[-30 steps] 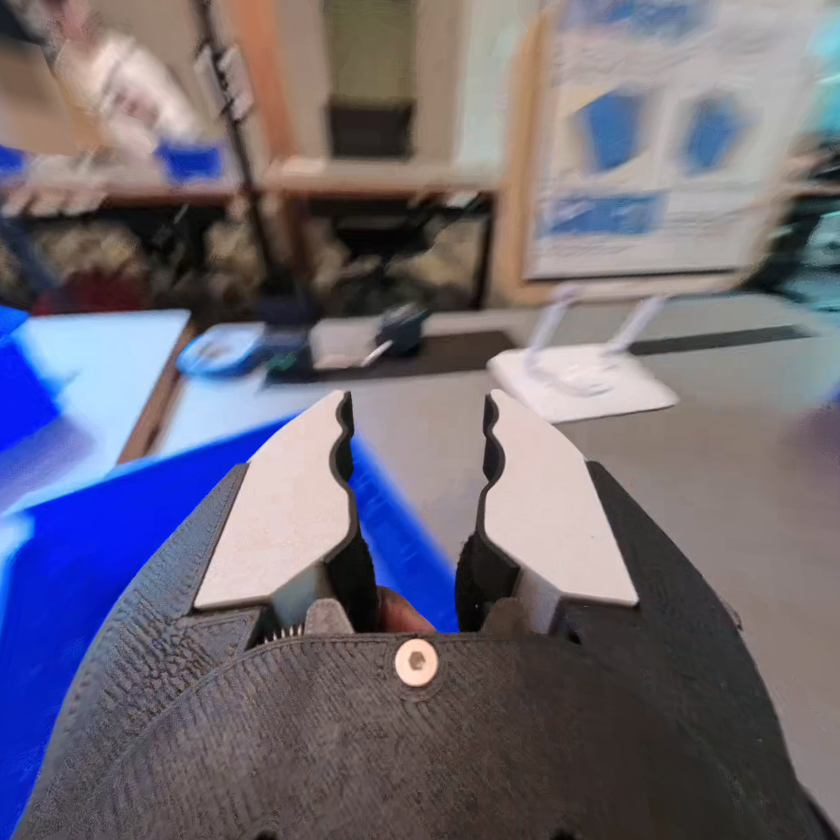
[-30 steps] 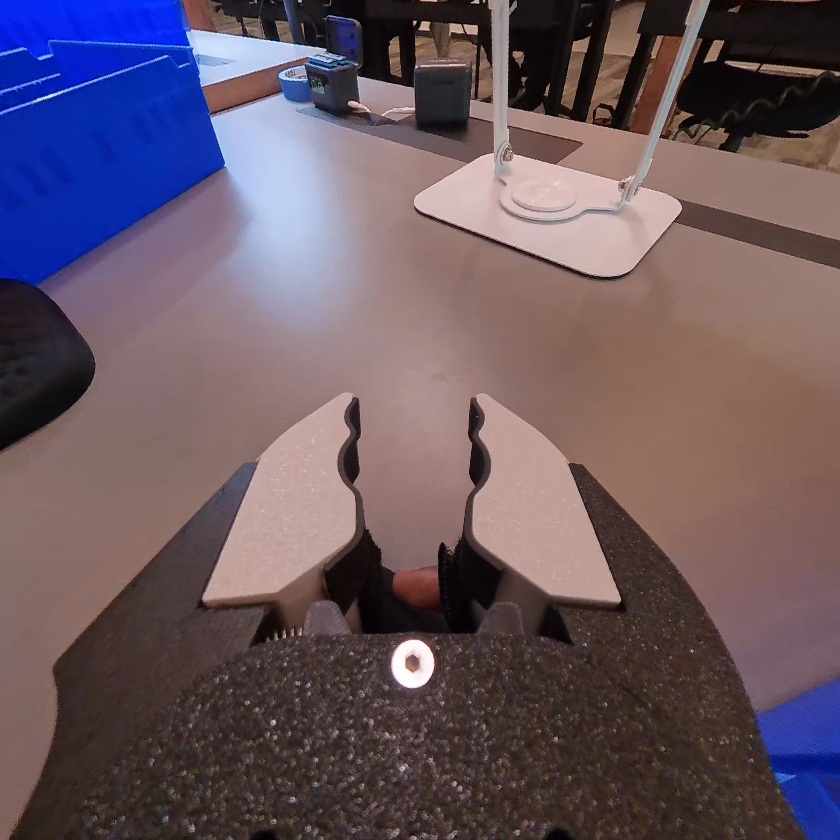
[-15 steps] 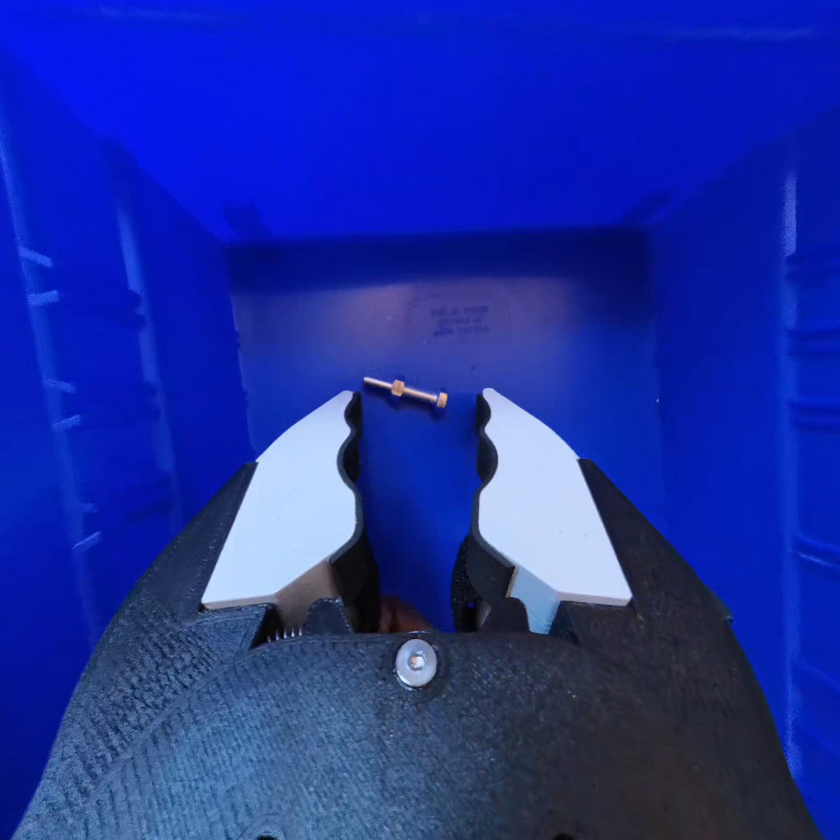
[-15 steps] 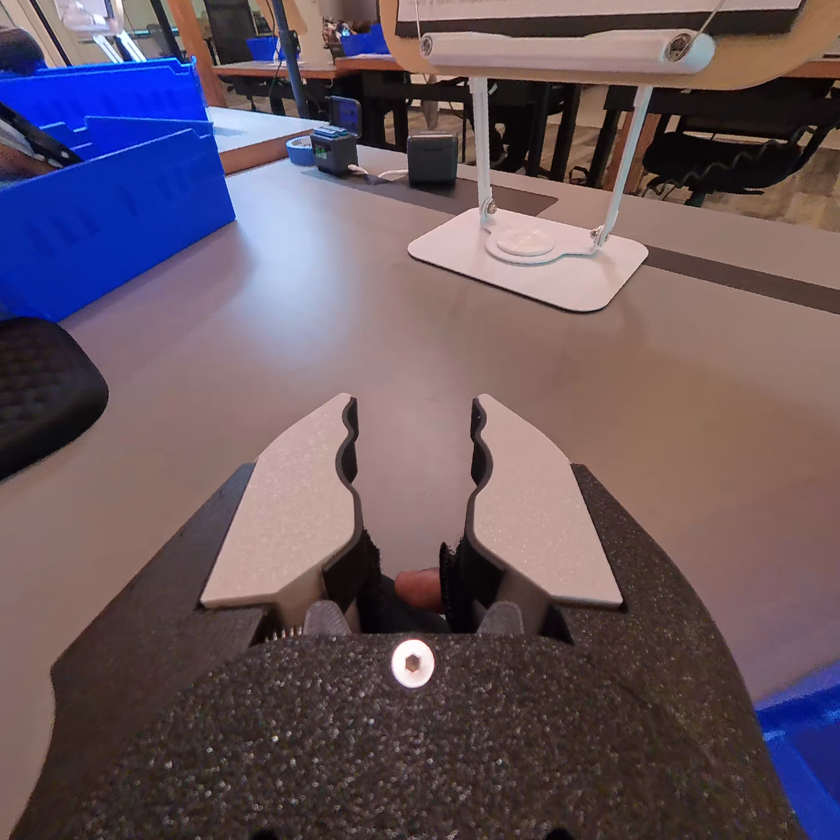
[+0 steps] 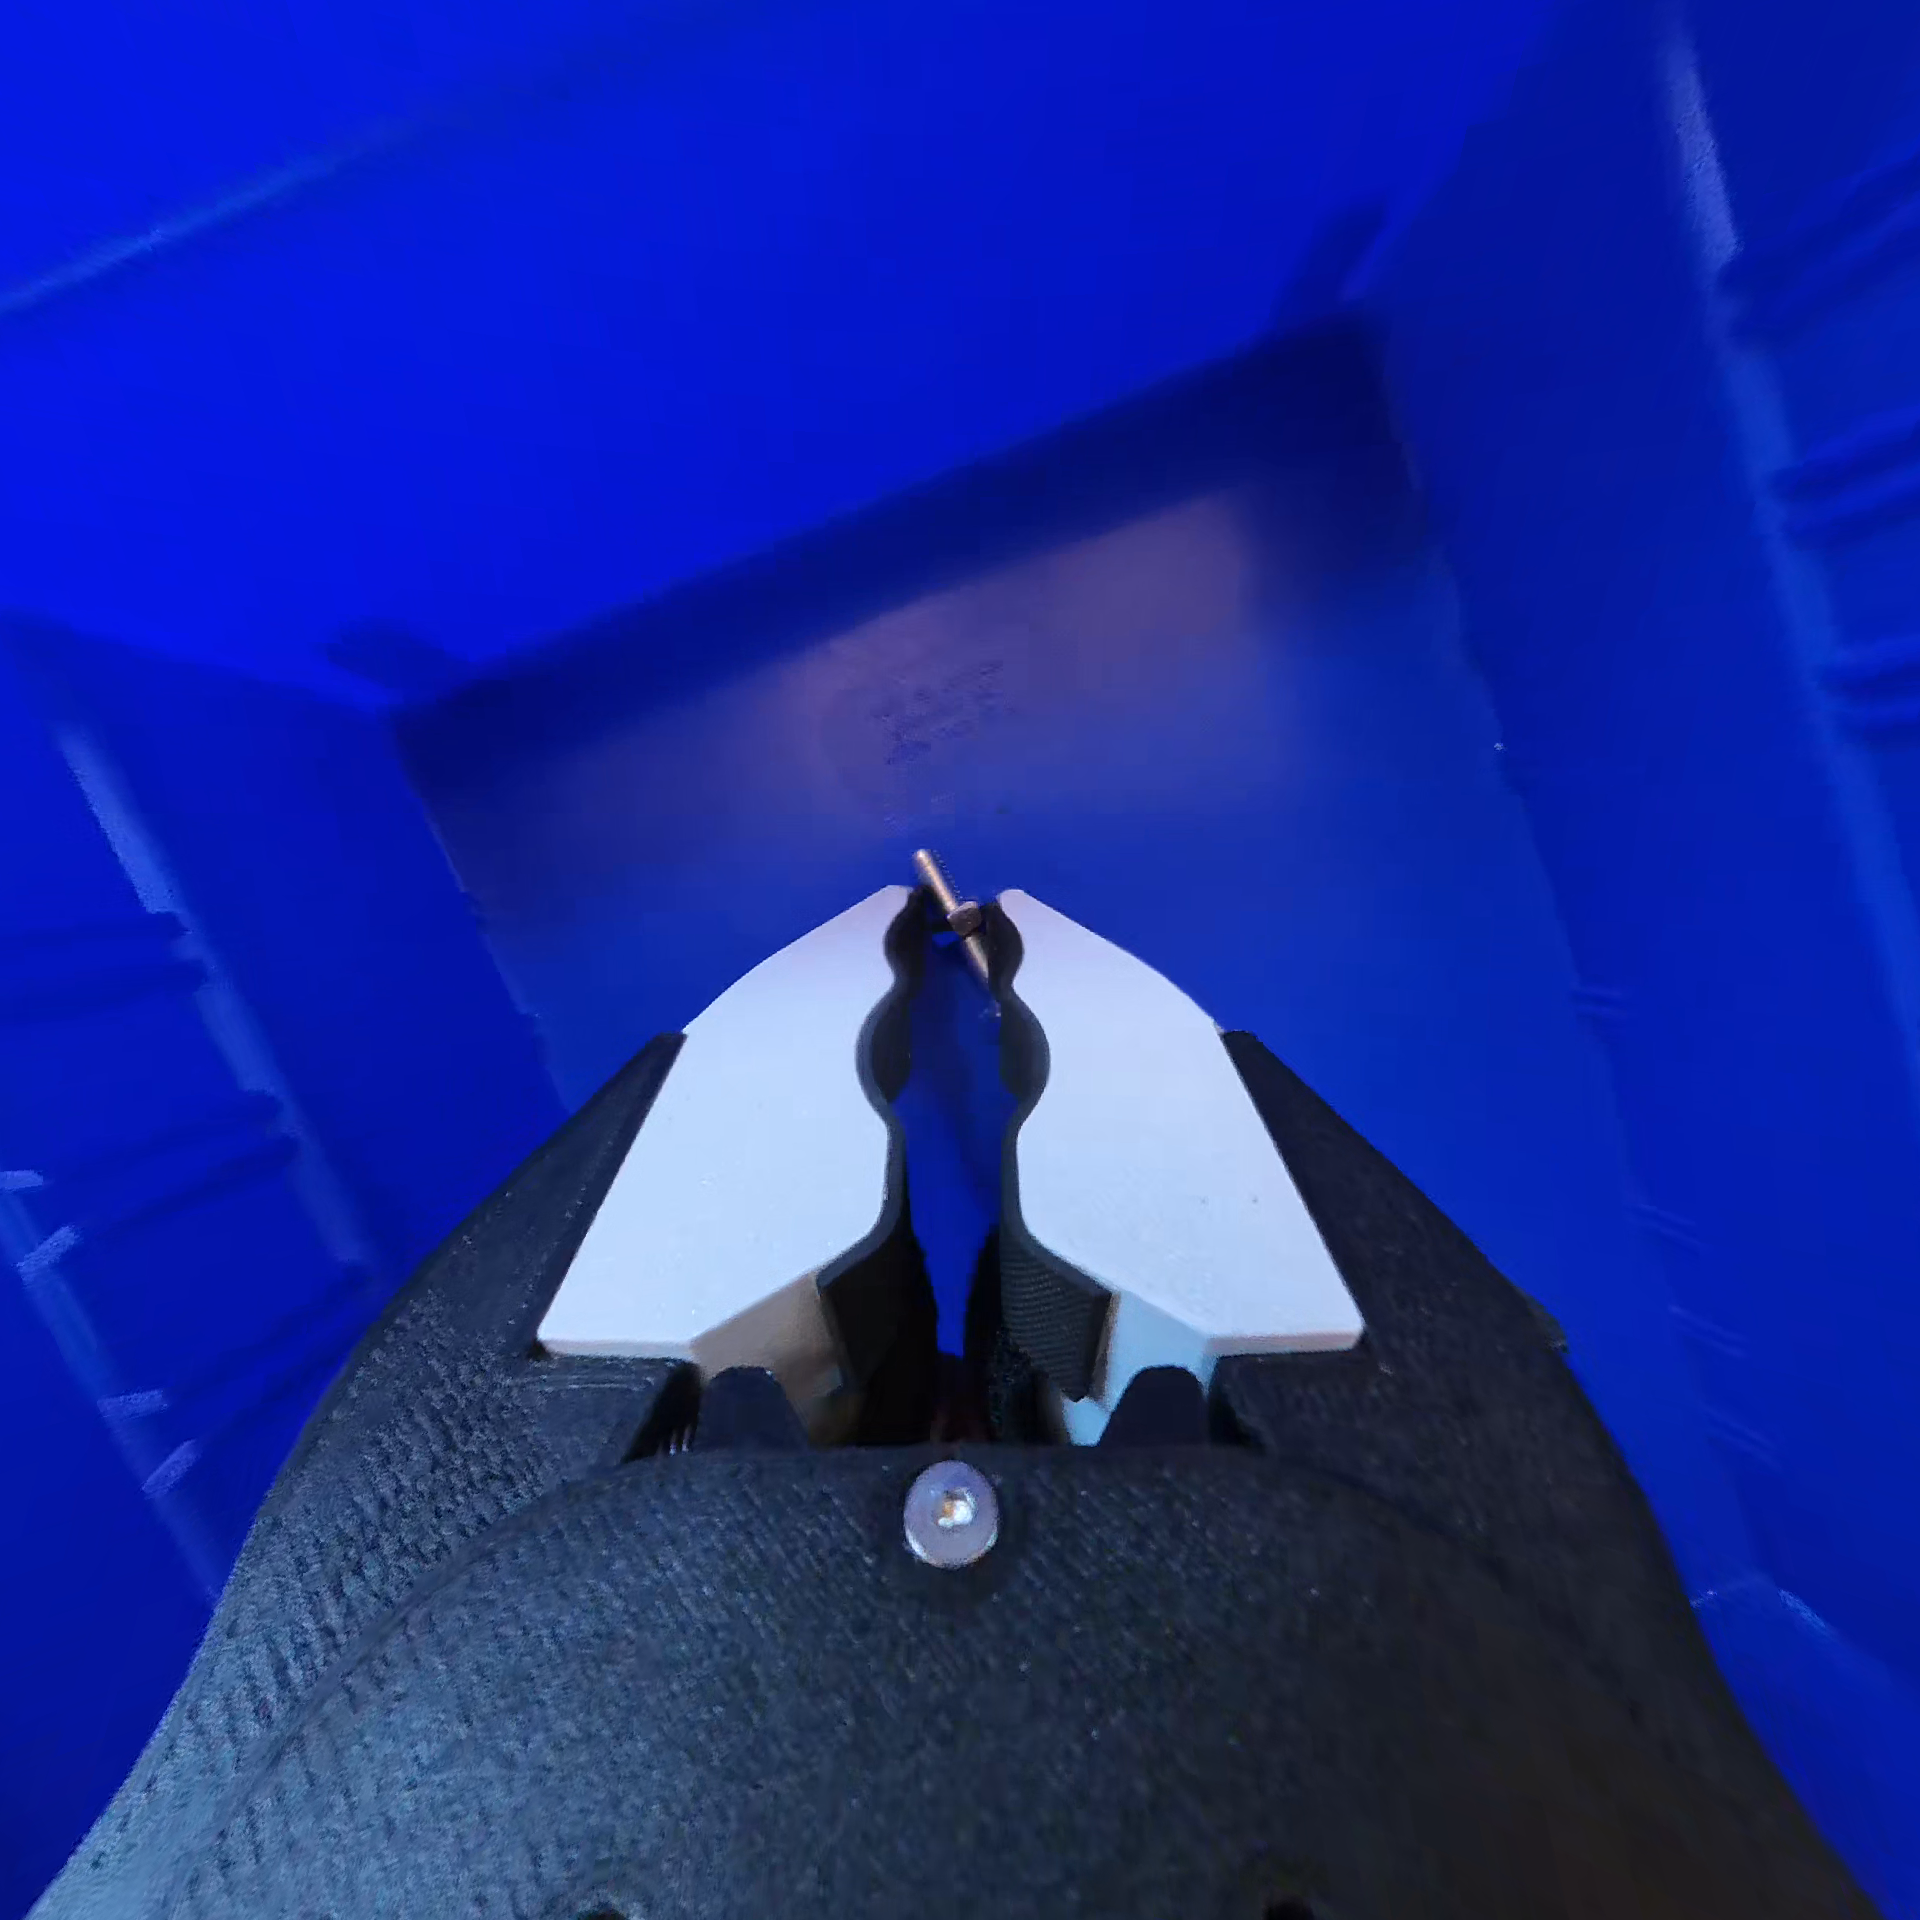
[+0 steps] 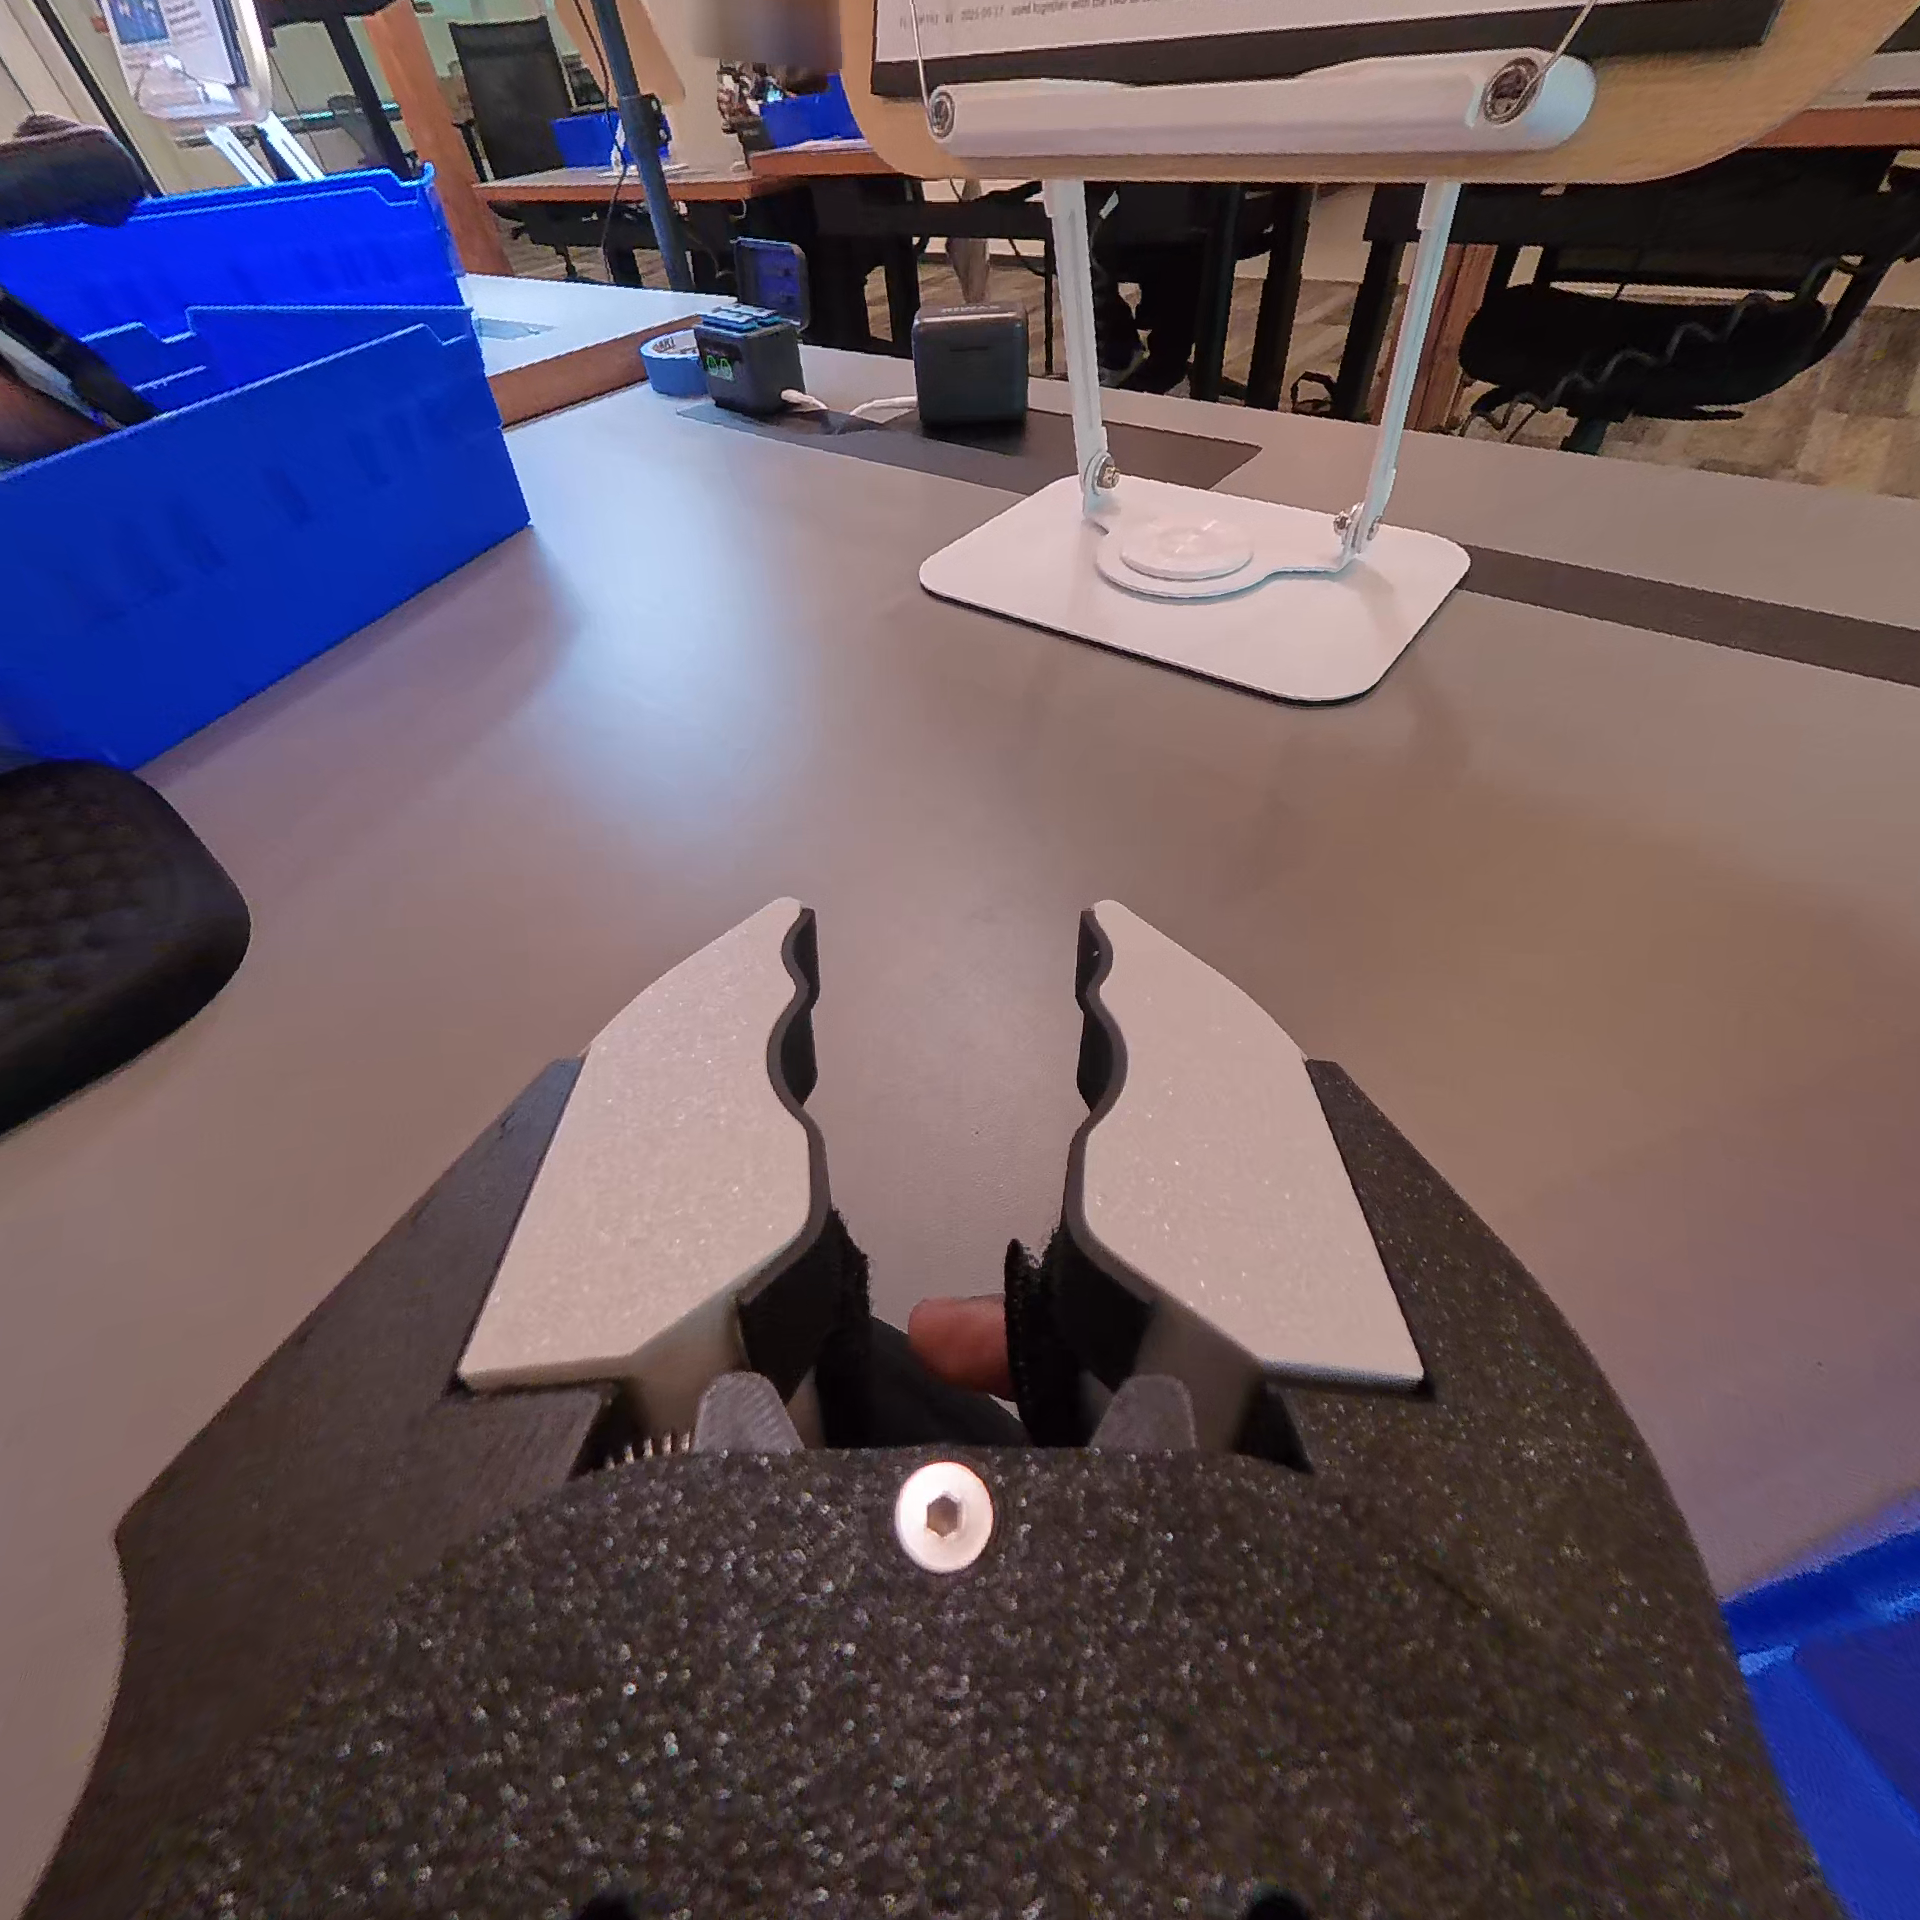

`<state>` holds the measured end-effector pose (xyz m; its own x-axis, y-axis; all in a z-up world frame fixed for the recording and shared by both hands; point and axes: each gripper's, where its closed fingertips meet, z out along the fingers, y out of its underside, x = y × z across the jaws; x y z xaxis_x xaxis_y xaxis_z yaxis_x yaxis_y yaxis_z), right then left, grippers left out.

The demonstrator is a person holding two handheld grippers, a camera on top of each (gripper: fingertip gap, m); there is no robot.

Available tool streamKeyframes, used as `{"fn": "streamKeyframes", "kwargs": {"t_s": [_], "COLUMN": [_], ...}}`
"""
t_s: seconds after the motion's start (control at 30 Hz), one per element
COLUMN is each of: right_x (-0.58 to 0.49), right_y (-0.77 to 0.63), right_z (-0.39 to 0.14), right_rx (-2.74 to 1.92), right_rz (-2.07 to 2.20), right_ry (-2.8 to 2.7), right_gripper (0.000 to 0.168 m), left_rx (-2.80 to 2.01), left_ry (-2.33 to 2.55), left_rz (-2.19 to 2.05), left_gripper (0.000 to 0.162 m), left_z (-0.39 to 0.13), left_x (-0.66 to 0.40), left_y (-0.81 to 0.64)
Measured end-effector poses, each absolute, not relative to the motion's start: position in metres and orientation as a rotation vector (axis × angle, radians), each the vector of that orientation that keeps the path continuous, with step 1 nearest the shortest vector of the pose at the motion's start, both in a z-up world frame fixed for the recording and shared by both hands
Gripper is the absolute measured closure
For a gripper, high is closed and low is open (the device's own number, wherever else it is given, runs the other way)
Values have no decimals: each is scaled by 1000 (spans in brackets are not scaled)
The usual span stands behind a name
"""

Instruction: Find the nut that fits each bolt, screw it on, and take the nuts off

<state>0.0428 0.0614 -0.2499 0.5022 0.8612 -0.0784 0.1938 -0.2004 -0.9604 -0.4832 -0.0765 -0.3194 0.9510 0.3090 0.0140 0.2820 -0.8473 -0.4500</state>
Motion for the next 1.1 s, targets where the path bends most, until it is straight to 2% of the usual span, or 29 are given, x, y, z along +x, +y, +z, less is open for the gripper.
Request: {"fn": "streamKeyframes", "kwargs": {"t_s": [0.1, 0.23, 0.37, 0.47, 0.63, 0.87, 1.1], "right_x": [42, 40, 36, 34, 29, 3, -26], "right_y": [61, 59, 55, 52, 44, 13, -4], "right_z": [-251, -252, -255, -255, -243, -189, -199], "right_rx": [-1694, -1693, -1684, -1670, -1610, -1390, -1388], "right_rz": [790, 778, 757, 751, 829, 1163, 1258], "right_ry": [-912, -942, -993, -1019, -1044, -1028, -1124], "right_gripper": [120, 122, 122, 123, 131, 149, 151], "left_rx": [-2485, -2000, -1525, -1352, -1251, -1246, -1268], "left_ry": [-323, -101, 183, 411, 681, 904, 1037], "left_rz": [97, 134, -204, -344, -438, -91, -90], "left_gripper": [150, 151, 151, 151, 151, 151, 151], "left_z": [-299, -212, -117, -94, -112, -178, -207], "left_x": [-477, -448, -340, -261, -147, -58, -28], "left_y": [-66, -42, -37, -40, -31, -1, -6]}}
